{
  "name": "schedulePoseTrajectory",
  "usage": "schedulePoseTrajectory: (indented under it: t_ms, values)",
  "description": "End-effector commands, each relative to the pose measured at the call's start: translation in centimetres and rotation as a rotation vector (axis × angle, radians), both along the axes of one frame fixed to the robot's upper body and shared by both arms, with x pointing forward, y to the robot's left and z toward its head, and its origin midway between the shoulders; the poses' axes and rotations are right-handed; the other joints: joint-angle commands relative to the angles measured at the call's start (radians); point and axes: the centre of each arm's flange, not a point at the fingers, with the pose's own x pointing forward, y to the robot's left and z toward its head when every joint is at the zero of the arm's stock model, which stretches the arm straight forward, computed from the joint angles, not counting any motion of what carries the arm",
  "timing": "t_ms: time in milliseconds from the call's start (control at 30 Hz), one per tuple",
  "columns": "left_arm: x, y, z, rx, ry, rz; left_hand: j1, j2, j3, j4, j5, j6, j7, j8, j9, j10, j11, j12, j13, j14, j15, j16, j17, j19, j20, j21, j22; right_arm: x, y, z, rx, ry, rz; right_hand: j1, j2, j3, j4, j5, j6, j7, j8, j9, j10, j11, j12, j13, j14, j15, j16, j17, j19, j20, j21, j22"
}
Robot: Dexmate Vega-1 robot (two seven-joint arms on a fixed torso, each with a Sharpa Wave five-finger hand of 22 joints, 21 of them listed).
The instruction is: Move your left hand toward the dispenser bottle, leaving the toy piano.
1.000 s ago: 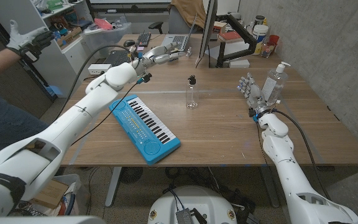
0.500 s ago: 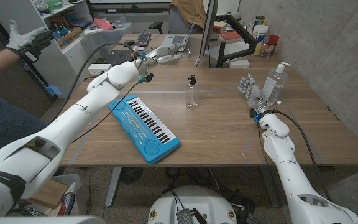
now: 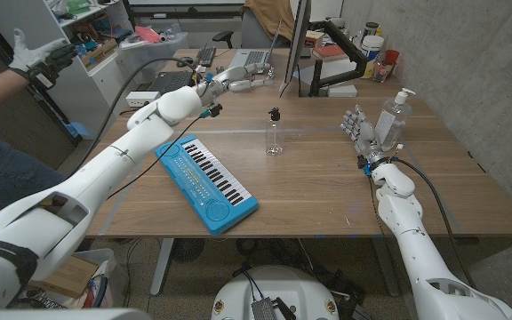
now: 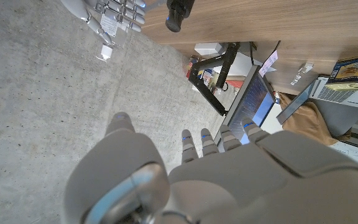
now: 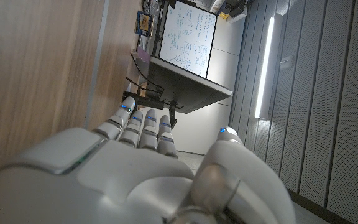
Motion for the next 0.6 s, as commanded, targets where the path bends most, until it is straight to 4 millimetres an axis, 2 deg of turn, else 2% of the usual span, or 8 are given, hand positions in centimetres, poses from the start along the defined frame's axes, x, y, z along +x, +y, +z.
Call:
schedulePoseTrajectory:
  t_ms: [33, 267, 367, 600]
  values:
    - [-0.3, -0.8, 0.6, 0.058, -0.039, 0.021, 0.012, 0.004, -0.004, -0.004, -0.002, -0.002, 0.017, -0.006, 0.004, 0.006, -0.016, 0.006, 0.006, 0.003, 0.002, 0.008, 0.005, 0.002, 0.011, 0.003, 0.004, 0.0, 0.1, 0.0, -0.002, 0.0, 0.004, 0.004, 0.009, 0.0, -0.002, 0.002, 0.01, -0.005, -0.004, 0.006, 0.004, 0.006, -0.003, 0.003, 0.009, 0.0, -0.001, 0.002, 0.009, 0.002, -0.007, 0.004]
    - [-0.5, -1.1, 0.9, 0.09, -0.053, 0.032, 0.012, 0.003, -0.006, -0.004, -0.002, 0.001, 0.019, -0.006, 0.004, 0.01, -0.017, 0.007, 0.006, 0.005, 0.002, 0.008, 0.005, 0.0, 0.015, 0.002, 0.004, -0.1, 0.0, -0.1, 0.002, 0.0, 0.001, 0.003, 0.01, -0.001, -0.003, 0.002, 0.01, -0.004, -0.005, 0.006, 0.005, 0.006, -0.003, 0.003, 0.009, -0.001, -0.001, 0.002, 0.01, 0.002, -0.009, 0.004]
    - [-0.6, -1.3, 0.9, 0.113, -0.061, 0.039, 0.012, 0.002, -0.008, -0.004, -0.003, 0.022, 0.004, 0.001, 0.004, 0.012, -0.015, 0.008, 0.006, 0.006, 0.001, 0.008, 0.006, 0.002, 0.018, 0.003, 0.004, -0.1, 0.0, -0.1, 0.003, 0.0, -0.001, 0.003, 0.01, -0.001, -0.003, 0.002, 0.01, -0.004, -0.005, 0.006, 0.005, 0.005, -0.003, 0.003, 0.009, 0.0, -0.002, 0.002, 0.01, 0.002, -0.01, 0.004]
    - [-0.6, -2.0, 1.0, 0.162, -0.072, 0.052, 0.013, 0.002, -0.01, -0.004, -0.003, 0.031, 0.004, 0.003, 0.004, 0.02, -0.018, 0.01, 0.006, 0.01, -0.001, 0.009, 0.006, 0.004, 0.02, 0.004, 0.004, -0.2, -0.1, -0.1, 0.007, -0.004, -0.003, 0.002, 0.01, -0.001, -0.003, 0.002, 0.01, -0.004, -0.005, 0.006, 0.005, 0.005, -0.003, 0.003, 0.01, 0.0, -0.001, 0.002, 0.011, 0.002, -0.012, 0.004]
